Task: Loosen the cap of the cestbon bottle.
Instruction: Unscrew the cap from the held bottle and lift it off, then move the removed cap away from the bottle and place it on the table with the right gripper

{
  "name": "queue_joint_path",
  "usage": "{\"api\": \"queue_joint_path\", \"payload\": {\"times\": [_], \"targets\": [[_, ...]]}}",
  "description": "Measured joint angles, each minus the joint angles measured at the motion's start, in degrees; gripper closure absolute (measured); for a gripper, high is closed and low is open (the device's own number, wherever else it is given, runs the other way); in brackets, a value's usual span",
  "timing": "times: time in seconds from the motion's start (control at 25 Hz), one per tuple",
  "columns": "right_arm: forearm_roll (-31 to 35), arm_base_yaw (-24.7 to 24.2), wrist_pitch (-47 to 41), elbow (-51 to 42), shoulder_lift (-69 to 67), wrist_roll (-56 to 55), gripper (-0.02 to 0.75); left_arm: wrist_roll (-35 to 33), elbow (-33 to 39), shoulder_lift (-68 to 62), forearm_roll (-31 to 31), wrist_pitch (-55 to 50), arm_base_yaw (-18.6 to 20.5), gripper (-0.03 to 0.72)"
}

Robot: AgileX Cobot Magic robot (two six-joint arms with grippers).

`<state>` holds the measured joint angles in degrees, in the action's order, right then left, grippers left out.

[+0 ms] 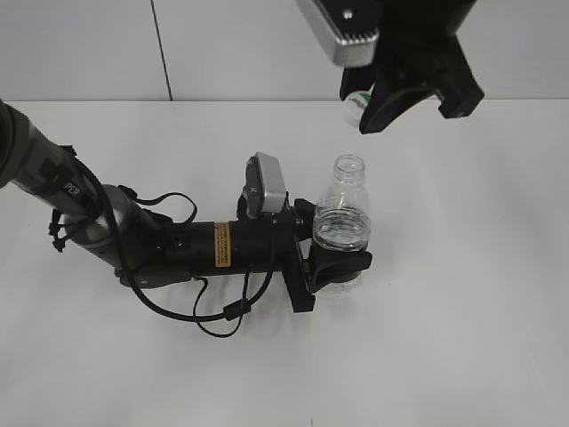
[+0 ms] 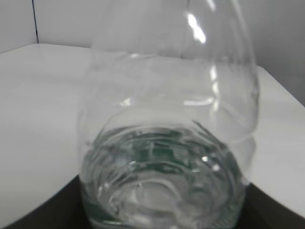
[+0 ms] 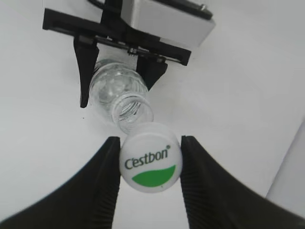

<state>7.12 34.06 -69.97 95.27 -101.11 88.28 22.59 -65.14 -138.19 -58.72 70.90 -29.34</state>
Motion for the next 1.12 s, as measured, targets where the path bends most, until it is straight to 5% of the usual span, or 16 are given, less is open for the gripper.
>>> {"api": "queue_joint_path", "payload": {"times": [0.32,0.64,0.88,1.12], "targets": [[0.3,0.0,0.0,0.1,6.3,-41.3,0.442,0.0,0.0,0.0,0.0,0.0,0.0,0.283],[-7.1,0.0,-0.1,0.1,5.7,-80.2,0.442,0.0,0.0,0.0,0.0,0.1,0.0,0.283],[-9.8,-1.6,-0.1,0.1,5.4,-86.9,0.442,0.0,0.0,0.0,-0.1,0.1,0.0,0.283],[-9.8,-11.0,-0.1,-1.3,4.7,-86.7,0.442,0.0,0.0,0.0,-0.2,0.1,0.0,0.283]]}}
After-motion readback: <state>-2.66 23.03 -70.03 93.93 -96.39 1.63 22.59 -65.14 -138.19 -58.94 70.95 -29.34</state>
